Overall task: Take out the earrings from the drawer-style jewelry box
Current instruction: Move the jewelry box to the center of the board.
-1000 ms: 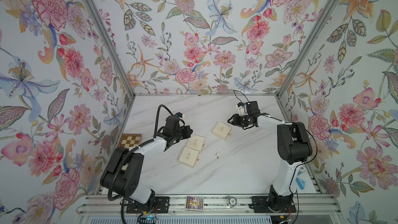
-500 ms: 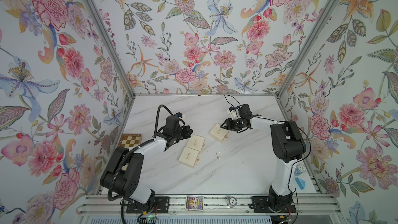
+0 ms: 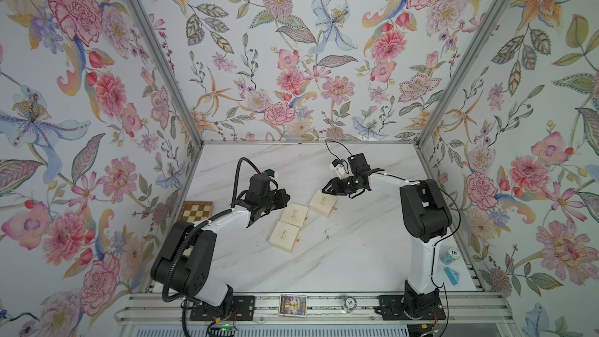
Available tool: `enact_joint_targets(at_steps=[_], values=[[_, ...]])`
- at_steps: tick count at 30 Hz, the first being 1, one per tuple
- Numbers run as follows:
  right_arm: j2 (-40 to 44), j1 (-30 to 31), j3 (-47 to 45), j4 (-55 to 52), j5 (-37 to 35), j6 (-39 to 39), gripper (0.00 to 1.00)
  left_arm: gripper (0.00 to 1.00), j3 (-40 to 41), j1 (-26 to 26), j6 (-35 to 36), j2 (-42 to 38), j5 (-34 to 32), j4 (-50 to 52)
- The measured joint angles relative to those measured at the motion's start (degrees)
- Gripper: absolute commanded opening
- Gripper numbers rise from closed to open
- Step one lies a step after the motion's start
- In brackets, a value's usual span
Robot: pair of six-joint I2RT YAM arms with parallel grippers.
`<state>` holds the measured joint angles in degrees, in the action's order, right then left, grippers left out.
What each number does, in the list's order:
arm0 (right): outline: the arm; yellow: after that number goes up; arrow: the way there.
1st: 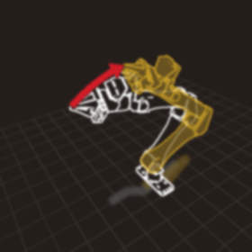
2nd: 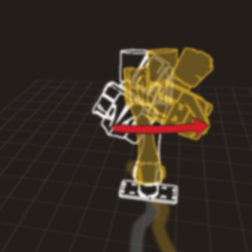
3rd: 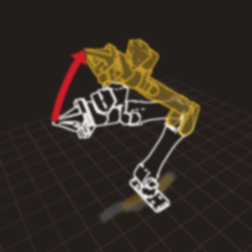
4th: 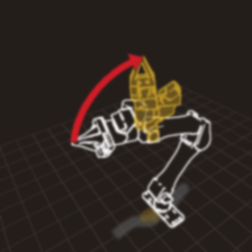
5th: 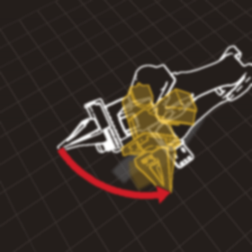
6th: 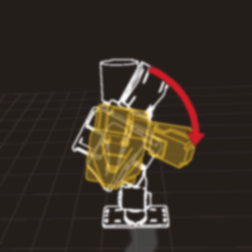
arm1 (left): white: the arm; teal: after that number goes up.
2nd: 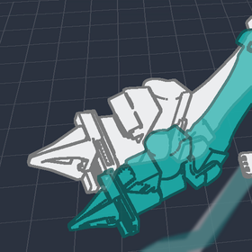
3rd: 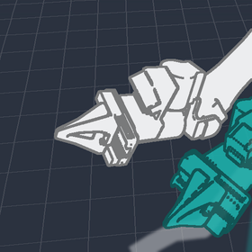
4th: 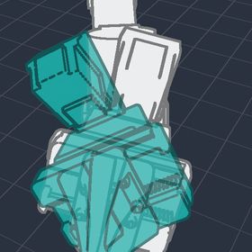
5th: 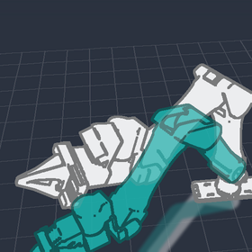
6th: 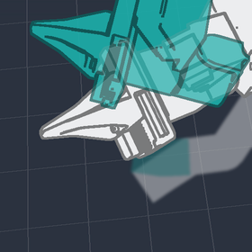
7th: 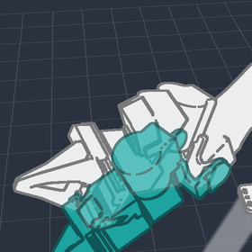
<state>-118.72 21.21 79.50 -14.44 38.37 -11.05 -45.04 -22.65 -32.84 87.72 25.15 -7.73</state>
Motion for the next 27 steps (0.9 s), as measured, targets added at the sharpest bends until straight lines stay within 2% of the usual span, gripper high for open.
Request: enact_joint_targets(at_steps=[8,14,20,24,27], values=[[-1.4,2.5,0.4,-1.7,0.1,1.3,0.38,0.0,0.6,0.0,0.0,0.0,0.0,0.0],[-0.5,2.3,-0.2,-1.1,-3.5,1.2,0.38,0.0,0.3,-0.4,0.0,-0.4,0.5,0.6],[7.2,-1.4,-6.6,4.0,-6.1,-2.6,0.38,0.0,-6.4,-5.1,0.0,0.8,2.5,0.8],[12.6,-4.7,-11.3,7.6,-5.7,-5.5,0.38,0.0,-12.9,-8.9,0.0,6.9,4.6,-1.9],[15.6,-5.1,-14.4,8.3,-5.4,-6.4,0.38,0.0,-14.3,-10.4,-0.2,11.2,6.0,-3.5]])
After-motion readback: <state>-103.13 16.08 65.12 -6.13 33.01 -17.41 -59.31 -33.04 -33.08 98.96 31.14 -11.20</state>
